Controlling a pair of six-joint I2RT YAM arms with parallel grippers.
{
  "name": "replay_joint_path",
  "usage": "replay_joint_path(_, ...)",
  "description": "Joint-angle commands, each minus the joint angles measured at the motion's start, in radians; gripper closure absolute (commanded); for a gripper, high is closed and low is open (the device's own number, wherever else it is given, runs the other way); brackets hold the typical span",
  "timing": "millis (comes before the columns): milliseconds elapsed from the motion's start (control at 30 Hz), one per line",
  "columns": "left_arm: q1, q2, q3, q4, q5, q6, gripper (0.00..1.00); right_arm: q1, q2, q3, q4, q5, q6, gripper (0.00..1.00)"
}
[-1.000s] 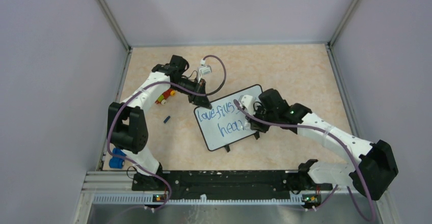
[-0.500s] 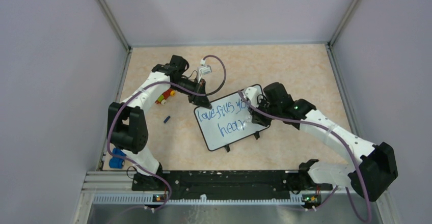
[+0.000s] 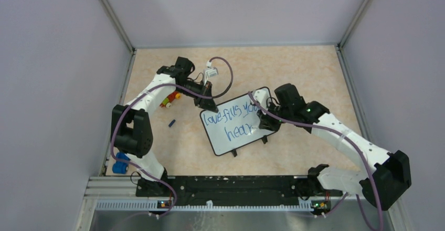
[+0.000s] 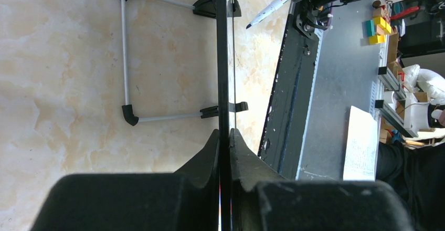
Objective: Write a sentence on the whiteboard
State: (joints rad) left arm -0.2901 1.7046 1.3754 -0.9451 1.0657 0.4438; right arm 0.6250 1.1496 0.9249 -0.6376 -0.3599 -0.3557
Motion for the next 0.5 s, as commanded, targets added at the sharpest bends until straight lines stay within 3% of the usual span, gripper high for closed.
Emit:
replay_joint_path(0,-0.006,0.000,0.026,-0.001,0.029,0.019,1.00,-0.016,-0.034,0.040,0.008,-0.011,-0.006,1.00)
replay_joint_path(200,-0.006,-0.001,0.026,-0.001,0.030,0.020,1.00,-0.021,-0.018,0.029,0.064,0.104,0.024,1.00)
replay_joint_path(467,-0.006,-0.004,0.022,-0.003,0.025,0.025,1.00,-0.032,0.030,0.017,0.092,0.124,0.022,1.00)
